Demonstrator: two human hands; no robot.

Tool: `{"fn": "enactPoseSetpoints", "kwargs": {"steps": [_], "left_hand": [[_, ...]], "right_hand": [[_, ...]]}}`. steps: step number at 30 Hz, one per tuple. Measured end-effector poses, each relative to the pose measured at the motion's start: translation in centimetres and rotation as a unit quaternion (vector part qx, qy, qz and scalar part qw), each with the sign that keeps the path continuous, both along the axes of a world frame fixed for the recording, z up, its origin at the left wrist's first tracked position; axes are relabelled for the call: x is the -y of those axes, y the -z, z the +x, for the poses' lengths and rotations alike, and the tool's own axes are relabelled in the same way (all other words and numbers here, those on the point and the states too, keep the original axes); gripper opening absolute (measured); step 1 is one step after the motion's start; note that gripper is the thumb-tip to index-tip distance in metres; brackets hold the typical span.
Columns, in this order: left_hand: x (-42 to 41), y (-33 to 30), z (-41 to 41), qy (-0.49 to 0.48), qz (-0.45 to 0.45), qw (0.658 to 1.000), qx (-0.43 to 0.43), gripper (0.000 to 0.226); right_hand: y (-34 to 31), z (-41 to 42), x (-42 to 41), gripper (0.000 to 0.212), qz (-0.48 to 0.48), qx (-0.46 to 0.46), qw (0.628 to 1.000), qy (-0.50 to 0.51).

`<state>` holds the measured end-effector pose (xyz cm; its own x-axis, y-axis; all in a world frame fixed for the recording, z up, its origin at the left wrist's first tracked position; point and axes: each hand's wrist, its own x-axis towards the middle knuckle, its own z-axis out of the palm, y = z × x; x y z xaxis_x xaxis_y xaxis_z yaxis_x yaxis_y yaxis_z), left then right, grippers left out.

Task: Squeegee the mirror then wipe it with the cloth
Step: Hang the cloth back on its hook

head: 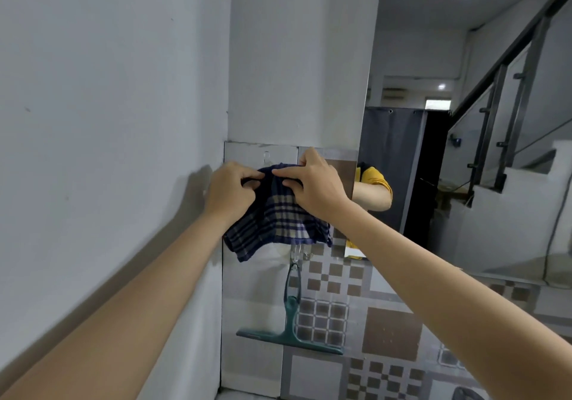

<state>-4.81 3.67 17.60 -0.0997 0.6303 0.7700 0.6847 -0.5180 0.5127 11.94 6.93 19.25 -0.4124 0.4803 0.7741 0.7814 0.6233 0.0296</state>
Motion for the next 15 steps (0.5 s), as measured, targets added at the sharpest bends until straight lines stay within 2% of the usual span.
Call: {"fn": "enactPoseSetpoints", "kwargs": {"steps": [6,11,15], "left_hand": [[-2.8,-4.1,-0.8,0.004,0.011,0.999,0.046,0.021],[-4.2,-5.3,-1.2,0.006,0.01,0.999,0.048,0.025],[-4.4,-4.4,-1.1,0.023,0.018,0.997,0.069,0.019]], "right_hand": [[-2.9,-2.2,-1.7,0.03,0.011,-0.064,0.998,0.016],[-3.6,-2.3,-2.4,0.032,-0.016,-0.075,0.997,0.024],[-2.8,-2.1,-2.3,0.033,-0.046,-0.061,0.996,0.051]]}}
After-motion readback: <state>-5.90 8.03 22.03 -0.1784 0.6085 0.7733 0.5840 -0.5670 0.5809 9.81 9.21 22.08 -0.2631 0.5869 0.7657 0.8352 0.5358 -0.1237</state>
